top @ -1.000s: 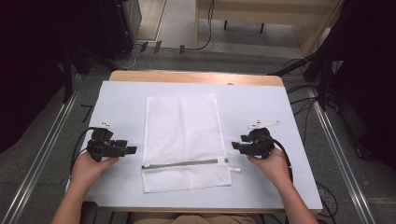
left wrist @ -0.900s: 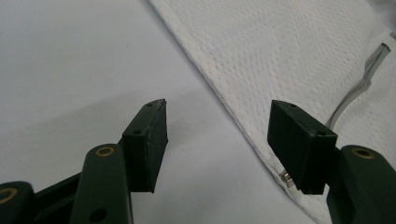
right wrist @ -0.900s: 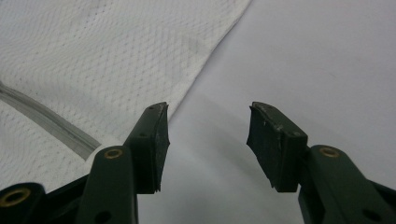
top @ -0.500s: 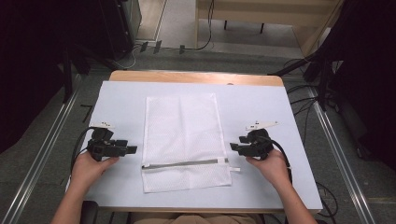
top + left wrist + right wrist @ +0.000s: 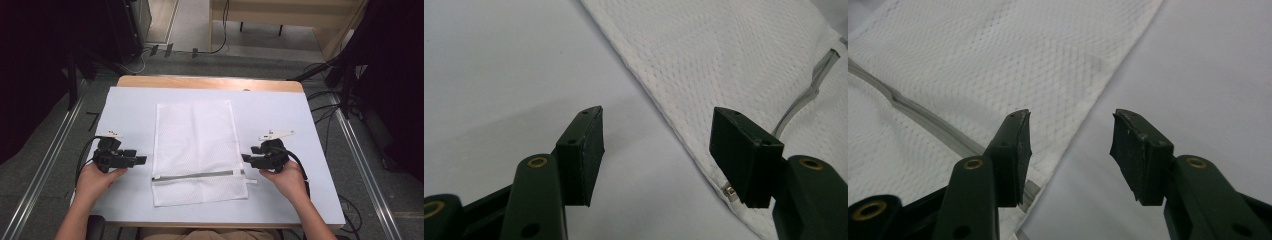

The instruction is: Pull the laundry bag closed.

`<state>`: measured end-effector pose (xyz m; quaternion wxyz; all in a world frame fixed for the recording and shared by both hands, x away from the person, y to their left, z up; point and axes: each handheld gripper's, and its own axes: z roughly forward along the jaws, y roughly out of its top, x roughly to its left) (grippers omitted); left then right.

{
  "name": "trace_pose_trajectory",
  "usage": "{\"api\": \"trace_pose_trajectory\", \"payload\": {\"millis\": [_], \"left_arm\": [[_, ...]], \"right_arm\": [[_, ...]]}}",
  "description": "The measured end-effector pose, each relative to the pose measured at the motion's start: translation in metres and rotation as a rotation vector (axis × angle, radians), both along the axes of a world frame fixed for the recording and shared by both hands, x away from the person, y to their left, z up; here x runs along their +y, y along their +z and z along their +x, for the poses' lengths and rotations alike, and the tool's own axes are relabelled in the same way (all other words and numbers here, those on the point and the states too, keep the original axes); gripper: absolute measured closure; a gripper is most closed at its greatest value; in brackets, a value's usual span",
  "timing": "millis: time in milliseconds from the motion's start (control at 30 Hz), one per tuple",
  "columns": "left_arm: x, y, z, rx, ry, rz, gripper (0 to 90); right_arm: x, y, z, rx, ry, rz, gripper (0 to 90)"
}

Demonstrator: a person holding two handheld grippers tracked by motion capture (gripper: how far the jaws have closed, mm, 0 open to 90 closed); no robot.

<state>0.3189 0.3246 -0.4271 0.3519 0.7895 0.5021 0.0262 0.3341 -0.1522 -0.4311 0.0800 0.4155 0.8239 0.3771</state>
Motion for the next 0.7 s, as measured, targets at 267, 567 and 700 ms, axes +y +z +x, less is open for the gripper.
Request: {"api": "trace_pose_trajectory", "payload": {"millis": [267, 567, 700], "left_arm": [[0.000, 0.001, -0.001, -0.002, -0.004, -0.002, 39.1], [0.003, 0.001, -0.005, -0.007, 0.006, 0.004, 39.1], [0.005, 0.002, -0.007, -0.008, 0.008, 0.005, 39.1]], "right_arm": [[0.020, 0.003, -0.007, 0.008, 0.040, 0.002, 52.9], [0.039, 0.007, -0.009, 0.005, 0.087, 0.001, 53.1], [0.053, 0.009, -0.012, 0.001, 0.124, 0.000, 53.1]]}}
